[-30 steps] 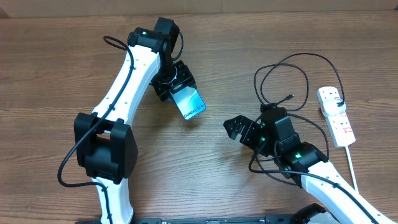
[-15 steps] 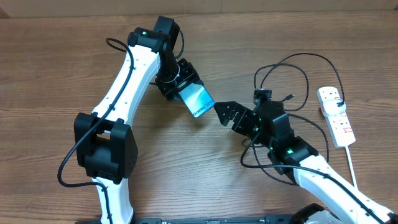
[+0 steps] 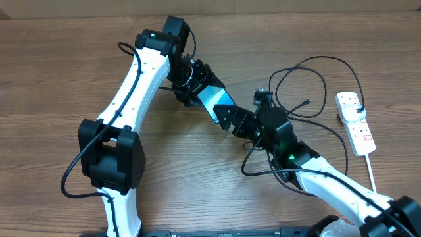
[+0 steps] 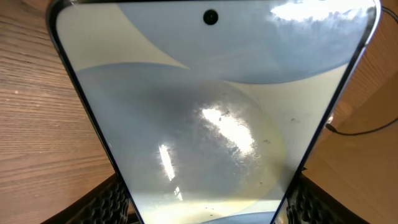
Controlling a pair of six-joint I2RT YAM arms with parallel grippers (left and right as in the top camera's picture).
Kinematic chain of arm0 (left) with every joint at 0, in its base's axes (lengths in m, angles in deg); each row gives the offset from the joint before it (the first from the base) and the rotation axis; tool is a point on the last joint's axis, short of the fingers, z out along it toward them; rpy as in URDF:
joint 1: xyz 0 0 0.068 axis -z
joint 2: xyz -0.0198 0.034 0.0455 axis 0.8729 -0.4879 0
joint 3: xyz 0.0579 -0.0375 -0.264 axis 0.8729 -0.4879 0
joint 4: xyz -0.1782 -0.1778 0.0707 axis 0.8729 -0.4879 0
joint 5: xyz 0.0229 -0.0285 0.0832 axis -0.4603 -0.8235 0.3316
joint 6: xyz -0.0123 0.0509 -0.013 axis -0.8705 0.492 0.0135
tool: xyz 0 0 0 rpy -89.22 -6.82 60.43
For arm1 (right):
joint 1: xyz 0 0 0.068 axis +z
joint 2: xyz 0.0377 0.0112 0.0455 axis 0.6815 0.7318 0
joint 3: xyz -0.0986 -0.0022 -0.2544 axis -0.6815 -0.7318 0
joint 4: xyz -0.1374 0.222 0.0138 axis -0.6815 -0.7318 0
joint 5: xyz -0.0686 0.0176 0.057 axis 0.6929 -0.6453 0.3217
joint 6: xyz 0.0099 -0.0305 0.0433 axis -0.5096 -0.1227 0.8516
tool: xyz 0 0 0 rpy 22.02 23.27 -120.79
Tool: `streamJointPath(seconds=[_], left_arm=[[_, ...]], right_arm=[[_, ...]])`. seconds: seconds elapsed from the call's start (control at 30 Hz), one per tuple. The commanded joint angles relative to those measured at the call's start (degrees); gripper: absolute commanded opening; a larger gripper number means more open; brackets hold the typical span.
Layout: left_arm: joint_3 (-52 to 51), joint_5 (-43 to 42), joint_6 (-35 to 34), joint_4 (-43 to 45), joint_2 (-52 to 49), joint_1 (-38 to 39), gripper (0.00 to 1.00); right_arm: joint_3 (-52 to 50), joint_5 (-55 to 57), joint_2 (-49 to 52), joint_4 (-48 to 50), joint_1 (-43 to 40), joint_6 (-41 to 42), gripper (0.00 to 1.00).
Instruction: Plug charger to phone and switch on socket
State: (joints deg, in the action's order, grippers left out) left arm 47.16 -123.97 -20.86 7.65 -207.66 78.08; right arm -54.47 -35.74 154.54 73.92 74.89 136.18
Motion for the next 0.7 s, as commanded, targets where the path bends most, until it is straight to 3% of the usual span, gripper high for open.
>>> streamJointPath(seconds=[0.0,0.23,0.47,0.67], left_arm=[[1.49,-3.87,-0.79,0.17,-0.15,0.11,0.57],[1.49,-5.81,-0.81,0.17,-0.15,0.13,0.57],[1.49,-5.73,-1.44,0.22,-0.15,0.37,0.57],[1.49,-5.75,-2.38,0.22,-0.15,0.46,0.57]], right_arm=[[0.37,0.81,1.66,2.69,0.26,-0.07,0.79],[0.37,0.85,3.13,5.55,0.26,0.13,0.55],[0.39,0.79,3.13,9.07,0.28,0.39,0.41],[0.39,0.81,3.13,9.07,0.52,3.34,0.36]])
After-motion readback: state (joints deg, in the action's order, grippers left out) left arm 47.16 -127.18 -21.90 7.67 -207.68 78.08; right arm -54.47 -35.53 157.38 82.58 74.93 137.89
